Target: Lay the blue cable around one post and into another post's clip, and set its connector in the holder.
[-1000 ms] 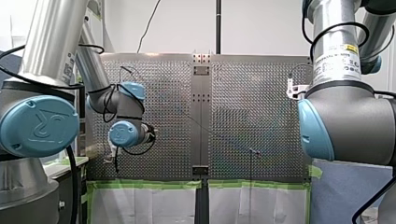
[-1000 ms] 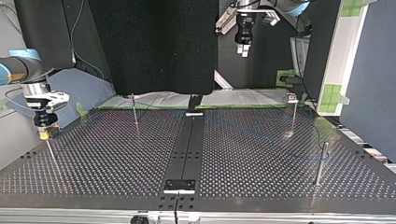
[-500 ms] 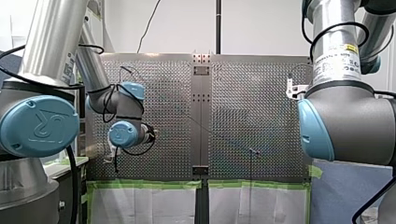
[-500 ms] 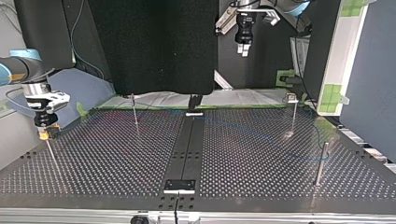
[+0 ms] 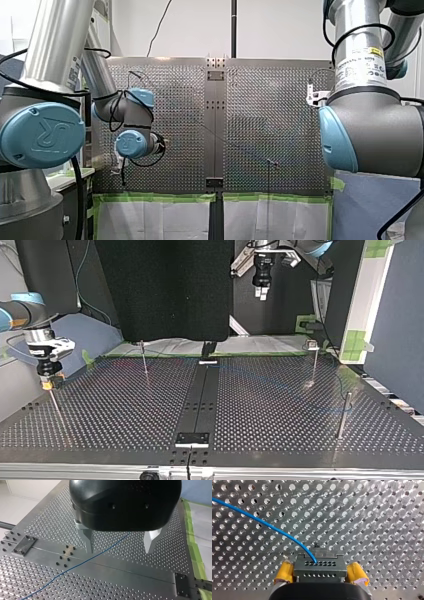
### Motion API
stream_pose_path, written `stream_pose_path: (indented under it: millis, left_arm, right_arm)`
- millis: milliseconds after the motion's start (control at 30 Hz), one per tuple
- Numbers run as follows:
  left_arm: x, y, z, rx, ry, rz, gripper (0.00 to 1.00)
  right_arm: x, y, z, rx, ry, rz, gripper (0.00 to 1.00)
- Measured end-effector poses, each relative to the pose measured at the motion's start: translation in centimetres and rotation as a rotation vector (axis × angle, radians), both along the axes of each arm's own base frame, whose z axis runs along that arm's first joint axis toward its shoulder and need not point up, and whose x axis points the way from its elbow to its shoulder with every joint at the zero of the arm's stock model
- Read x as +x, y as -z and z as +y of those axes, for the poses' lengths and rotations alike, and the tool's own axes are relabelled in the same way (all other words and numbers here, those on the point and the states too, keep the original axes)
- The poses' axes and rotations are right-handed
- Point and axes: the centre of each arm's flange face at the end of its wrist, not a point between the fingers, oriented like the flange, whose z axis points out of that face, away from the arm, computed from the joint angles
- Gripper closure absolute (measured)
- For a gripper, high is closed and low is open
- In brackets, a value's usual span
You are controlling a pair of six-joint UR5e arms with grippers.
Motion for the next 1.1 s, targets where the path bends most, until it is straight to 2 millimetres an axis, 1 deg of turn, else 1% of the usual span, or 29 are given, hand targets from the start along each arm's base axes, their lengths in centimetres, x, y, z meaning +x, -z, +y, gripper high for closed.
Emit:
stream_pose_path:
  millis: [1100]
  left_arm:
    - [0.12,0.05,0.24,0.002,-0.008,0.001,0.00]
  right_arm:
    - [-0.51,0.05,-0.12,0.007,0.055,0.002,0.01]
